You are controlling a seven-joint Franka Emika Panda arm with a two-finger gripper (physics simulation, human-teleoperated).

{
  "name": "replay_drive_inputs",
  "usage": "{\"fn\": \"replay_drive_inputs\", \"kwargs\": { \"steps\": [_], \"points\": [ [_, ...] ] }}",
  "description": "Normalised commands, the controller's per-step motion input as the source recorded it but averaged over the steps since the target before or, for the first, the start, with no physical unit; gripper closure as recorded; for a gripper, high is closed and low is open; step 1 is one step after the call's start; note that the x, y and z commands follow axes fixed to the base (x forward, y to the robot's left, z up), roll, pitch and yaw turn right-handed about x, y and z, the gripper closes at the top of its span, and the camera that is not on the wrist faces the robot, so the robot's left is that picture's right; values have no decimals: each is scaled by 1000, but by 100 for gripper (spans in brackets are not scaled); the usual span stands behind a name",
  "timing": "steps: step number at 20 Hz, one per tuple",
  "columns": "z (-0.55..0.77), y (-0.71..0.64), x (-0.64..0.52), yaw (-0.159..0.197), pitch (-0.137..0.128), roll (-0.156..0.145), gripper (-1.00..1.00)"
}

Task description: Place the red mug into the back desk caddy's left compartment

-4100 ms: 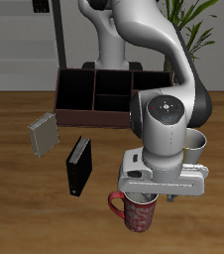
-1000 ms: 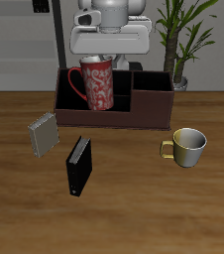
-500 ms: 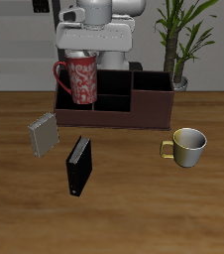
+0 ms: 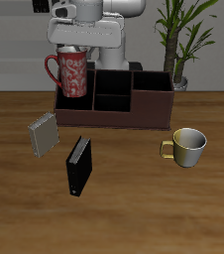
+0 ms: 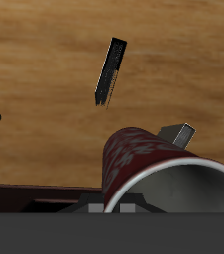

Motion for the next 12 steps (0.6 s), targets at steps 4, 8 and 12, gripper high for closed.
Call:
{"fn": "replay_drive_inputs", "kwargs": {
  "steps": [4, 8, 12],
  "points": [
    [-77, -12, -382, 13, -13, -41, 100],
    [-13, 7, -269, 7, -16, 3, 100],
    [-4, -125, -269, -22, -23, -23, 100]
  ]
}}
